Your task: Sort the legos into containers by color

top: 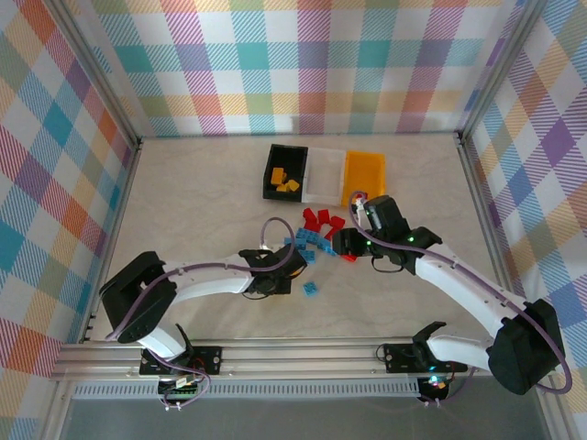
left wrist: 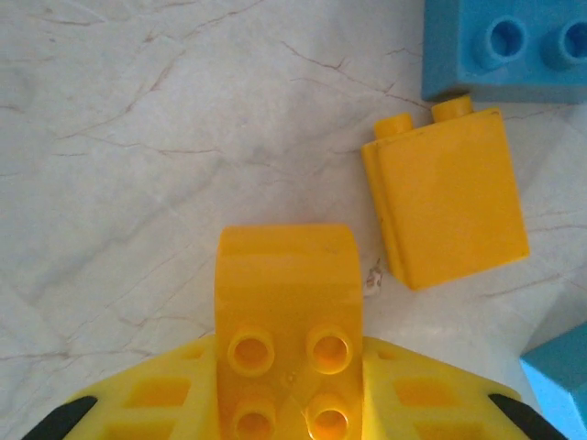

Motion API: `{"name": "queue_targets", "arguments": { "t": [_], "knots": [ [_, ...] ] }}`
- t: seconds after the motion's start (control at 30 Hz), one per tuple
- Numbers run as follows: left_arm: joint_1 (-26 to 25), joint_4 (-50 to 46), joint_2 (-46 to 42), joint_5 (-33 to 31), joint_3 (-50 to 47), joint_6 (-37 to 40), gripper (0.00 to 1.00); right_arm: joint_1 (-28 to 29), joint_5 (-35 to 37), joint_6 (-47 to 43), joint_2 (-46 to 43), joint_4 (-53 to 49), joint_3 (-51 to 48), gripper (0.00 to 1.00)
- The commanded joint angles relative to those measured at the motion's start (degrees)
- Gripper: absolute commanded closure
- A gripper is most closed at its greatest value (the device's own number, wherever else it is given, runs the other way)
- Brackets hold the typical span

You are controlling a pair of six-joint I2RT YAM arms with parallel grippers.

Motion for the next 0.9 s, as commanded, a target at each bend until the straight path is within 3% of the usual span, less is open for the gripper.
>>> {"name": "queue_targets", "arguments": {
  "t": [0.0,0.13,0.33,0.53,0.87],
  "knots": [
    [0.9,-5.3,-4.8,-2.7,-1.2,2.3,0.72,-0.4,-0.1,0.8,-0.7,1.1,-1.2,0.44],
    [3.9,-8.5,-10.2,-3.4,-1.1,5.2,0.72,-0.3,-0.9,1.0,-0.2,1.5,-1.8,0.44],
    [15.1,-7.4,-12.7,1.7,7.1,17.3,0.7,-0.4,-2.4,2.1,2.0,3.3,-2.9,0.44],
    [21.6,-7.2,2.9,4.6,28.7,29.6,0.7,-0.3,-4.1,3.3,3.4,4.2,-3.3,0.44],
    [27.4,-7.6,33.4,9.7,61.2,35.2,0.7,-0.1,-2.5,3.1,0.4,0.0,-4.0,0.44]
  ]
}}
